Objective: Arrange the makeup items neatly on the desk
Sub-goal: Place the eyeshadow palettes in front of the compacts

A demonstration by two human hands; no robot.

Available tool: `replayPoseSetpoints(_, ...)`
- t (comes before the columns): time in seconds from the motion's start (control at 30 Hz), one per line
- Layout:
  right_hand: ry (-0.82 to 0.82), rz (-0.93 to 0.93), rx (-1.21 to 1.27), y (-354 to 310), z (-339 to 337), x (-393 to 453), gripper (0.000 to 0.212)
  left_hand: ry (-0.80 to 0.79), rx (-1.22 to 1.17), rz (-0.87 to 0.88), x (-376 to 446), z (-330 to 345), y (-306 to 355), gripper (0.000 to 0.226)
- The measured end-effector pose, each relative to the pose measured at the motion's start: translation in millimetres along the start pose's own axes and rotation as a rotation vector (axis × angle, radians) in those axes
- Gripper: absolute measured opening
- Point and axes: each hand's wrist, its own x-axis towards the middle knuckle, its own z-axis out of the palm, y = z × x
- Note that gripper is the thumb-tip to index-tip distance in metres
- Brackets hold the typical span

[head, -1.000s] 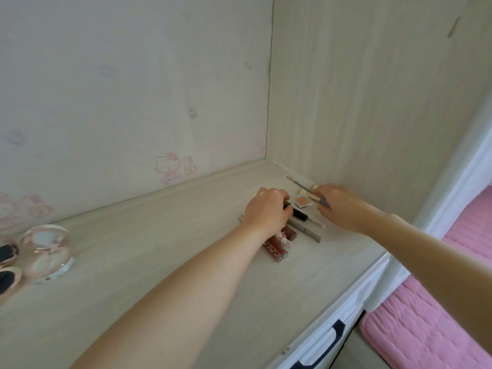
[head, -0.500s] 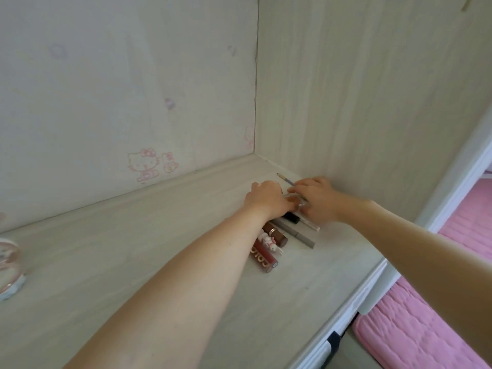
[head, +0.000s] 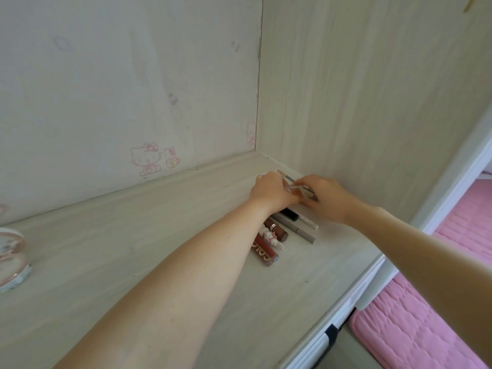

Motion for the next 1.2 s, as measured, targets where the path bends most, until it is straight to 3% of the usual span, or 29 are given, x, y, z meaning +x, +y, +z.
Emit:
replayPoseSetpoints(0.13,0.085,-0.01,0.07,-10.8,-7.9,-7.8,0.037,0.022,-0.2,0.034,-12.7,-14.3,0.4,0.024)
replayPoseSetpoints(0.27,0.115,-0.013,0.092,-31.6,-13.1,-16.2,0.039,0.0,-0.497,-0.058,-31.4,-33.4,-1.6,0.035)
replayPoseSetpoints(0.4,0.139,-0.036,0.126,-60.0,-19.1,-27.9,0.039,-0.028,-0.911,-0.198,-53.9,-49.8,-4.8,0.015)
replayPoseSetpoints(0.6,0.228,-0.111,0.156,-111.1,-25.8,-47.4,0.038,-0.082,-1.224,-0.242,-99.9,-80.4,-11.5,0.017)
replayPoseSetpoints(0.9,0.197,-0.213,0.219,-190.4,-14.1,-70.8,0.029,-0.098,-1.339,-0.129,-184.7,-121.5,-45.2,0.014)
replayPoseSetpoints(1.2,0.155,-0.345,0.142,-262.0,-0.8,-105.3,0.035,-0.064,-1.382,-0.203,-257.8,-149.8,-91.3,0.023)
